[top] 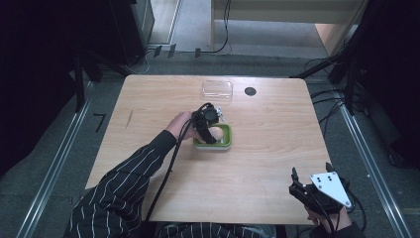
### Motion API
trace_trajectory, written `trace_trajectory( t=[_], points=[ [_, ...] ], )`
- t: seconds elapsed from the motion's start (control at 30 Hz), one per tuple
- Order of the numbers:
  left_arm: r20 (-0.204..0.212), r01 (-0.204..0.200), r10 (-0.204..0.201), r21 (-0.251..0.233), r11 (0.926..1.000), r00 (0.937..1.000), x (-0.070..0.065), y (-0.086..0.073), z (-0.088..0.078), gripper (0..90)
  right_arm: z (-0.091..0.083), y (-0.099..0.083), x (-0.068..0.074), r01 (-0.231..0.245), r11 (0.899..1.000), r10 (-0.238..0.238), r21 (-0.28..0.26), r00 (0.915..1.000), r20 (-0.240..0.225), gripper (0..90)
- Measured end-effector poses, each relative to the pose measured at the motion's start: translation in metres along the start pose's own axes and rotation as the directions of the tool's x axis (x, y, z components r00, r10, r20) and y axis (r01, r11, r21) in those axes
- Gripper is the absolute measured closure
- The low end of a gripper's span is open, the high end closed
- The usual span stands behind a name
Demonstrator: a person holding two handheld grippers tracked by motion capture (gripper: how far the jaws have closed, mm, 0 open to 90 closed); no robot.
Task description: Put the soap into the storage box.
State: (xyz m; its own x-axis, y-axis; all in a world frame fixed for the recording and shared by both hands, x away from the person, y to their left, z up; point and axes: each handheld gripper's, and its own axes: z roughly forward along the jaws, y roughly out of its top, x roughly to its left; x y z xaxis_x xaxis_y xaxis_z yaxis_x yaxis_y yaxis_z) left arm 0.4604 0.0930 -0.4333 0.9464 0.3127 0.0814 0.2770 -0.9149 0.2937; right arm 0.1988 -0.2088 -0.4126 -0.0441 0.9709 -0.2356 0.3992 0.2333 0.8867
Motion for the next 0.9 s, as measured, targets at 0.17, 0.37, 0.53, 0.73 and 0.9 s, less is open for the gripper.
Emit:
trace_trajectory(
  t=[0.17, 0.37, 0.53, 0.73, 0.9],
  points=[
    [-0.004, 0.003, -0.003, 0.010, 0.9999, 1.0000, 0.000, 0.000, -0.009, 13.8, 0.000, 0.000, 0.000, -0.001, 1.000, 0.001, -0.002, 1.0000, 0.000, 13.6],
    [-0.006, 0.015, -0.014, 0.057, 0.9983, 0.9999, -0.004, 0.001, -0.018, 8.7, 0.000, 0.000, 0.000, 0.000, 1.000, 0.000, -0.004, 1.0000, -0.004, 13.6],
    [-0.013, 0.041, -0.040, 0.085, 0.9955, 0.9991, -0.007, -0.003, -0.023, 4.6, 0.001, 0.001, 0.000, 0.000, 1.000, 0.000, -0.007, 1.0000, -0.004, 13.6],
    [-0.015, 0.064, -0.063, 0.104, 0.9925, 0.9979, -0.010, -0.010, -0.028, 3.6, 0.002, 0.001, 0.000, -0.003, 1.000, 0.003, -0.009, 1.0000, -0.008, 13.6],
    [-0.023, 0.098, -0.096, 0.112, 0.9888, 0.9951, -0.013, -0.018, -0.032, 2.4, 0.002, 0.002, 0.001, -0.005, 1.000, 0.005, -0.012, 0.9999, -0.013, 13.6]
  ],
)
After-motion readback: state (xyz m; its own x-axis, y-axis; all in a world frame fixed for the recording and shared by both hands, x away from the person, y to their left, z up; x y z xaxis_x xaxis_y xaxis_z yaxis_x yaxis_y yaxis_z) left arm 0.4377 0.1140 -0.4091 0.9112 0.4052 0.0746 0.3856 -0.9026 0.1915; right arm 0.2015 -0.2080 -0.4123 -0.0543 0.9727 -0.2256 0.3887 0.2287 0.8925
